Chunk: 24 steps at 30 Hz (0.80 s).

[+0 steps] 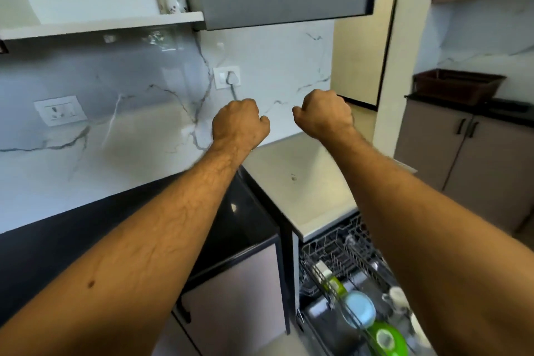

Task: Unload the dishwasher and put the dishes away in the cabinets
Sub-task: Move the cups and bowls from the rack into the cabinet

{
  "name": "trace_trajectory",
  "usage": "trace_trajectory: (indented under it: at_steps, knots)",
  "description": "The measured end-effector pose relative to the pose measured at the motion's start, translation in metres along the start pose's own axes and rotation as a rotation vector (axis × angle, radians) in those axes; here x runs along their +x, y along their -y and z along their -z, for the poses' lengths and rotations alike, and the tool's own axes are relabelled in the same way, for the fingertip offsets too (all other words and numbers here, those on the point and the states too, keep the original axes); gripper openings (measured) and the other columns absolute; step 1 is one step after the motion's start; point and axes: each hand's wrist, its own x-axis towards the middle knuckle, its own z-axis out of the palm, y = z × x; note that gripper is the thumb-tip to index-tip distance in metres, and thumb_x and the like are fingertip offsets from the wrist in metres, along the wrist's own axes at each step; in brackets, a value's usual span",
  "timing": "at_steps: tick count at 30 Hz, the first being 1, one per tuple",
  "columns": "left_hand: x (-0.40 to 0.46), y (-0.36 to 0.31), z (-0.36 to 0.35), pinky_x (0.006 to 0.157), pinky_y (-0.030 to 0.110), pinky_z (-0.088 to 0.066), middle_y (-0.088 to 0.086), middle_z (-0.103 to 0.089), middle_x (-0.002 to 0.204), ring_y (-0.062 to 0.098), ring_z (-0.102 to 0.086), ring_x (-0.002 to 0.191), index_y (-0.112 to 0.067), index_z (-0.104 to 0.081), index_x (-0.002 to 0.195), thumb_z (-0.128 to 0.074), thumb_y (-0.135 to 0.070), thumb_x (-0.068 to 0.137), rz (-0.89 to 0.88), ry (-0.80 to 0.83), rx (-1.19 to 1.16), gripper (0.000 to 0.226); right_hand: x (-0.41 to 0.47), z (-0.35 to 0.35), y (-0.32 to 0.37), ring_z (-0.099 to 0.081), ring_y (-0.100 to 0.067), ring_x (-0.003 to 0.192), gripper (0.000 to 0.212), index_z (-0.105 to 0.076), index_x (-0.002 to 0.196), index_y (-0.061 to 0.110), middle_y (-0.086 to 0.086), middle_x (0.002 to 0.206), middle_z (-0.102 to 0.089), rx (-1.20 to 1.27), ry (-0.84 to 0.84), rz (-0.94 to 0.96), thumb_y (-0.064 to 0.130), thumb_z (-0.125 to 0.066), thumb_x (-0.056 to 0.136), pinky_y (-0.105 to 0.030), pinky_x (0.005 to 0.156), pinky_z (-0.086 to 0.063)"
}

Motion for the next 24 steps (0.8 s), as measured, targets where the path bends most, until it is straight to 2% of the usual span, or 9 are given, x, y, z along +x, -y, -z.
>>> trace_trajectory:
  at_steps: [3,7,12,16,20,24]
  knots:
    - [-0.017,-0.016,-0.010,0.075,0.034,-0.047,0.006,-0.068,0.110,0.028,-0.062,0.099,-0.016,-0.066,0.114,-0.052,-0.039,0.093,-0.054,0.029,-0.054,0.035,-0.024,0.003,-0.016,-0.052,-0.029,0.076,0.028,-0.064,0.088,0.015,-0.005,0.084,-0.057,-0.033,0.005,-0.079,0.040,-0.051,0.088,-0.033,0.070,-0.047]
    - [-0.047,-0.030,-0.031,0.077,0.034,-0.049,0.006,-0.068,0.108,0.028,-0.062,0.098,-0.014,-0.066,0.113,-0.052,-0.036,0.092,-0.133,0.104,-0.152,0.034,-0.066,-0.002,-0.041,-0.053,-0.031,0.074,0.028,-0.066,0.090,0.012,-0.009,0.084,-0.060,-0.072,0.047,-0.173,0.038,-0.054,0.089,-0.030,0.066,-0.042]
    - [-0.082,-0.041,-0.062,0.071,0.033,-0.049,0.007,-0.070,0.099,0.027,-0.062,0.087,-0.013,-0.069,0.104,-0.048,-0.030,0.094,-0.208,0.185,-0.279,0.029,-0.124,-0.007,-0.069,-0.056,-0.032,0.074,0.031,-0.071,0.091,0.009,-0.013,0.089,-0.068,-0.142,0.056,-0.295,0.036,-0.055,0.091,-0.032,0.068,-0.046]
    - [-0.111,-0.052,-0.084,0.066,0.030,-0.044,0.003,-0.066,0.087,0.021,-0.055,0.075,-0.014,-0.068,0.096,-0.047,-0.022,0.096,-0.255,0.233,-0.342,0.022,-0.165,-0.007,-0.090,-0.065,-0.033,0.075,0.032,-0.070,0.085,0.009,-0.011,0.084,-0.070,-0.164,0.071,-0.367,0.036,-0.054,0.091,-0.039,0.074,-0.058]
    - [-0.128,-0.070,-0.097,0.066,0.031,-0.051,0.001,-0.068,0.082,0.020,-0.061,0.073,-0.014,-0.068,0.091,-0.048,-0.014,0.095,-0.310,0.297,-0.376,0.020,-0.189,-0.002,-0.114,-0.065,-0.030,0.067,0.033,-0.067,0.074,0.012,-0.008,0.074,-0.068,-0.161,0.072,-0.442,0.037,-0.052,0.089,-0.042,0.071,-0.060]
    - [-0.142,-0.097,-0.103,0.070,0.034,-0.055,0.002,-0.069,0.082,0.021,-0.063,0.075,-0.014,-0.068,0.091,-0.049,-0.012,0.094,-0.324,0.345,-0.396,0.019,-0.206,-0.001,-0.142,-0.061,-0.025,0.062,0.032,-0.063,0.069,0.014,-0.003,0.066,-0.063,-0.151,0.076,-0.488,0.037,-0.052,0.089,-0.037,0.068,-0.058]
